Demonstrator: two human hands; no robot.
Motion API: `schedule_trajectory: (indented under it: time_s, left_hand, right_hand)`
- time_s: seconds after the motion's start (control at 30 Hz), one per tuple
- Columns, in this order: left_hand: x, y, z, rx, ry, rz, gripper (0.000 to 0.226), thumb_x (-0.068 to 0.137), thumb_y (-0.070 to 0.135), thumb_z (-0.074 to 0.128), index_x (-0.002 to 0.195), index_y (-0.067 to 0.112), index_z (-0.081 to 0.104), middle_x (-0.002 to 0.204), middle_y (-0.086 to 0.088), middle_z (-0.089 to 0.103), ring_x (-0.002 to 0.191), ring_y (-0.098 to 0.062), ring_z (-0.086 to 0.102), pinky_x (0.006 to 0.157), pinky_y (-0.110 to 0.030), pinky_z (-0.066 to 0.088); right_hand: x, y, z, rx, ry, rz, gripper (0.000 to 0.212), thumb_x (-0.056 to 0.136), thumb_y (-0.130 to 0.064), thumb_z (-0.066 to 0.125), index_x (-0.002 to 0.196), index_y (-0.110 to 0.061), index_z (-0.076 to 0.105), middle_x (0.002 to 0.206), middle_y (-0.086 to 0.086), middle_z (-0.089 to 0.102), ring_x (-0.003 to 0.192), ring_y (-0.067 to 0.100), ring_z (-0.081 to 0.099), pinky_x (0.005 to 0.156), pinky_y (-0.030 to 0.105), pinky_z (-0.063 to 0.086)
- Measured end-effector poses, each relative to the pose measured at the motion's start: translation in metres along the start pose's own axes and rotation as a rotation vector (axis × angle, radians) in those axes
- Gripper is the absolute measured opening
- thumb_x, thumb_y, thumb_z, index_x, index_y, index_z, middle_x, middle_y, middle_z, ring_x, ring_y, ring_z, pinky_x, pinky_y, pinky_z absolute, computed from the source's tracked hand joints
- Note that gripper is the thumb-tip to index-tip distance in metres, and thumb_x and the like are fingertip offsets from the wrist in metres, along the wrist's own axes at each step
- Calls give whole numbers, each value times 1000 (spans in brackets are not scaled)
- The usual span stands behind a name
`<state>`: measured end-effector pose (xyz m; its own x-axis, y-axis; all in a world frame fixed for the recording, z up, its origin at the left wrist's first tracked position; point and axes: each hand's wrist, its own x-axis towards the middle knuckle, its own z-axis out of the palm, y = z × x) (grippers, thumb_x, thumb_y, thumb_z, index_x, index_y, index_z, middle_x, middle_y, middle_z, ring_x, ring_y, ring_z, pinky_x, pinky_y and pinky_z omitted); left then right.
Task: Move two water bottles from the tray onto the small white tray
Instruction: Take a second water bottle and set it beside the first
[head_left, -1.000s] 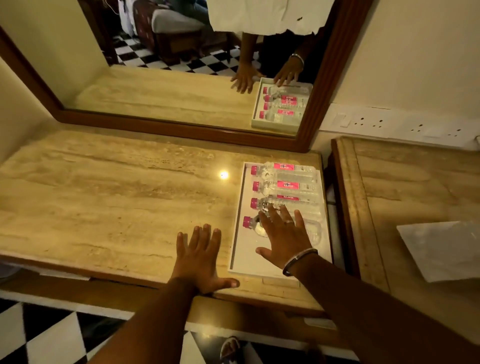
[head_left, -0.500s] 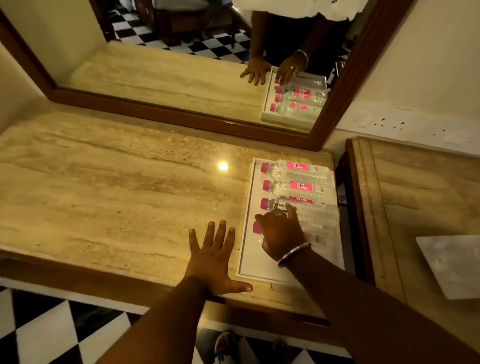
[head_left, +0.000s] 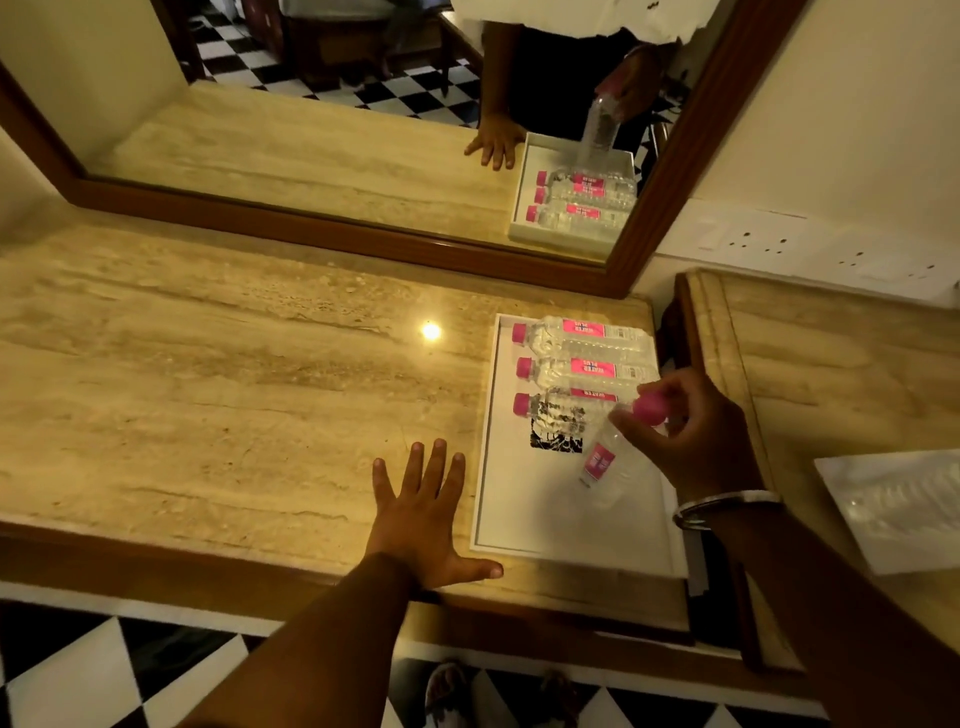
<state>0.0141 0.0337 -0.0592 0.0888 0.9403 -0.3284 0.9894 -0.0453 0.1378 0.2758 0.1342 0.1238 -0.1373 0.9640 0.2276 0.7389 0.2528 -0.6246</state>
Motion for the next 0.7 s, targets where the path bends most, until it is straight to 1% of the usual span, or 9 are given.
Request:
schedule_trajectory:
  time_s: [0.1,0.2,0.27,0.3,0.4,0.47,0.53,0.6,0.7]
  left_hand:
    - [-1,0,-1,-2,5,-5,146,46,116,8,151,24,-35,162,-8,-38,144,-34,-44,109,-77,-24]
    - [-1,0,-2,-5,4,-7,147,47,116,9,153,24,-33,163,-8,-37,145,-34,-42,110,-77,-24]
    - [0,0,-2,0,7,-8,146,47,116,9,152,24,-33,163,-9,-37,145,-35,-41,110,-77,-24]
    - [1,0,-2,2,7,-10,146,48,116,10,152,24,-33,163,-9,-37,145,-35,-41,110,-77,-24]
    - [1,0,-1,2,10,-15,146,49,116,11,153,24,-32,162,-8,-38,144,-34,-44,110,-76,-26]
    - [0,0,-1,9,8,-17,145,49,116,11,153,24,-33,161,-7,-41,142,-32,-47,109,-75,-27]
    - [0,1,-3,9,-3,-26,145,49,116,10,152,25,-35,162,-8,-40,143,-33,-45,109,-75,-27]
    - [-2,3,-7,2,-17,-33,144,48,116,11,150,25,-37,163,-8,-37,144,-34,-42,110,-74,-26]
    - [0,9,-21,10,-79,-65,148,48,115,23,149,25,-37,163,-9,-36,146,-36,-37,110,-77,-21]
  right_hand:
    - [-13,5,4,82,-11,3,52,68,-57,65,98,-15,55,91,8,67,83,23,64,71,40,56]
    - [-23,10,6,137,-14,21,51,71,-52,65,102,-12,57,98,10,67,90,25,64,77,47,56]
    - [-29,12,5,161,-3,30,51,72,-48,66,104,-10,59,101,11,66,93,26,63,80,43,55]
    - [-32,13,5,170,2,28,52,71,-48,66,105,-9,59,102,12,65,94,26,62,79,38,54]
    - [-41,15,4,150,55,22,57,72,-53,68,104,-6,61,102,13,60,93,23,57,75,11,44]
    - [-45,18,2,139,122,29,55,72,-49,69,103,-5,63,100,10,57,90,19,55,71,2,39]
    - [-47,18,1,134,179,41,44,72,-35,76,102,-5,63,97,6,57,87,19,55,68,2,39]
    - [-50,16,-3,131,213,44,37,75,-23,76,106,-7,63,96,1,57,86,18,56,68,6,38]
    - [-58,15,-17,219,208,51,41,78,-21,74,116,-14,61,104,-5,59,91,9,57,72,12,44]
